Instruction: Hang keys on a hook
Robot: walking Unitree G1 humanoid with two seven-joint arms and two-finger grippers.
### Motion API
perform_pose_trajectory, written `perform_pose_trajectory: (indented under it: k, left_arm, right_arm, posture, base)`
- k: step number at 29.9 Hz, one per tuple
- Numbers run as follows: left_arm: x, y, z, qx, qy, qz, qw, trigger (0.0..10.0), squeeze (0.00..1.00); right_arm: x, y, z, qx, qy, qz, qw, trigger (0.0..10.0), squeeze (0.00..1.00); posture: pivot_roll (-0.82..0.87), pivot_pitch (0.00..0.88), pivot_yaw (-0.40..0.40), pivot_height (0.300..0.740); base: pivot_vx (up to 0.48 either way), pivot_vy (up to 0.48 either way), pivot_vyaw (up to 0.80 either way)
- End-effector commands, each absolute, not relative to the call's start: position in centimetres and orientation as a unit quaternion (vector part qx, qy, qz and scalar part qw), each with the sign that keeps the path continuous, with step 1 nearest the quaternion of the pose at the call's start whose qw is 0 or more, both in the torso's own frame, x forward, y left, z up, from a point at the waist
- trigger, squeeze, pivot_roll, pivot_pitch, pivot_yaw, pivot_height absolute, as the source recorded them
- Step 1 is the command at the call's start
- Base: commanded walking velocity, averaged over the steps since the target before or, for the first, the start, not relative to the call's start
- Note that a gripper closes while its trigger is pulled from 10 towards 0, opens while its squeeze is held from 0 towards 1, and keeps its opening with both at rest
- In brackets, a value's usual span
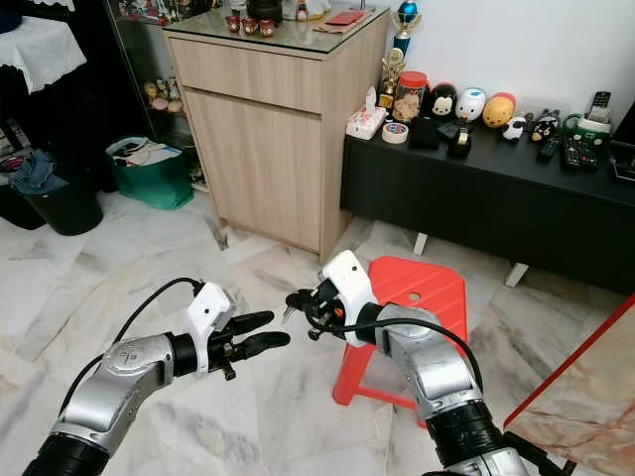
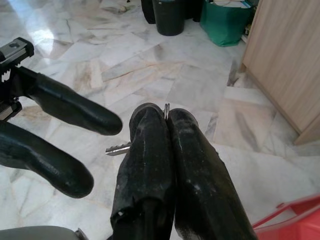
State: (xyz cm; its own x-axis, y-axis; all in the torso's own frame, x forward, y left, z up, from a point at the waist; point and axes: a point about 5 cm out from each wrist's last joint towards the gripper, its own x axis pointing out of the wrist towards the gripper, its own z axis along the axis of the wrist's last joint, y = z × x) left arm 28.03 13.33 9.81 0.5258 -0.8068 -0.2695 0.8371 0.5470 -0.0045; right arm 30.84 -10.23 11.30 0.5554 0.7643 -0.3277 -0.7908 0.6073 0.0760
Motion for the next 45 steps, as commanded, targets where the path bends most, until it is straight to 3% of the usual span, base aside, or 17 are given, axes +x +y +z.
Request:
perform_pose_trajectory:
  k: [1, 10, 12, 13, 19, 20, 22, 23, 45]
  left_arm:
    - [27.8, 13.2, 10.0, 0.083, 0.124, -0.479, 0.865, 10.0, 0.0]
    - [27.9, 12.7, 10.3, 0.067, 0.113, -0.483, 0.866, 10.0, 0.0]
    - [27.9, 12.6, 10.6, 0.057, 0.108, -0.488, 0.864, 10.0, 0.51]
    - [27.9, 12.5, 10.7, 0.052, 0.108, -0.491, 0.863, 10.0, 1.0]
    - [27.9, 12.5, 10.8, 0.051, 0.107, -0.487, 0.865, 10.0, 1.0]
    - [28.0, 12.4, 10.8, 0.055, 0.11, -0.481, 0.868, 10.0, 0.79]
    - [28.1, 12.4, 10.7, 0.056, 0.111, -0.48, 0.868, 10.0, 0.79]
    - [28.1, 12.2, 10.7, 0.049, 0.114, -0.482, 0.867, 10.0, 0.0]
    - [29.4, 11.1, 11.3, 0.032, 0.093, -0.458, 0.883, 10.0, 0.0]
  right_arm:
    - [31.3, -10.4, 11.8, -0.041, 0.157, 0.434, 0.886, 10.0, 0.0]
    - [31.6, -10.4, 12.1, -0.049, 0.154, 0.43, 0.888, 10.0, 0.0]
    - [31.6, -10.4, 12.0, -0.051, 0.156, 0.428, 0.889, 10.0, 0.0]
    - [31.6, -10.4, 12.0, -0.051, 0.156, 0.427, 0.889, 10.0, 0.0]
    - [31.6, -10.4, 12.0, -0.05, 0.156, 0.427, 0.889, 10.0, 0.0]
    - [31.6, -10.4, 12.1, -0.05, 0.155, 0.427, 0.89, 10.0, 0.0]
    - [31.6, -10.4, 12.1, -0.05, 0.155, 0.427, 0.89, 10.0, 0.0]
    - [31.7, -10.4, 12.1, -0.05, 0.155, 0.426, 0.89, 10.0, 0.0]
    - [31.5, -10.1, 12.1, -0.049, 0.153, 0.434, 0.886, 10.0, 0.0]
  posture:
    - [0.06, 0.014, -0.031, 0.74]
    - [0.06, 0.013, -0.033, 0.74]
    - [0.06, 0.013, -0.033, 0.74]
    - [0.06, 0.013, -0.033, 0.74]
    - [0.06, 0.013, -0.033, 0.74]
    - [0.06, 0.013, -0.033, 0.74]
    - [0.06, 0.013, -0.033, 0.74]
    - [0.06, 0.013, -0.032, 0.74]
    - [0.06, 0.008, -0.029, 0.74]
  base:
    - [0.0, 0.0, 0.0]
    - [0.0, 0.0, 0.0]
    - [0.0, 0.0, 0.0]
    - [0.0, 0.0, 0.0]
    - [0.0, 0.0, 0.0]
    - [0.0, 0.0, 0.0]
    - [0.0, 0.0, 0.0]
    - [0.0, 0.0, 0.0]
    - [0.0, 0.0, 0.0]
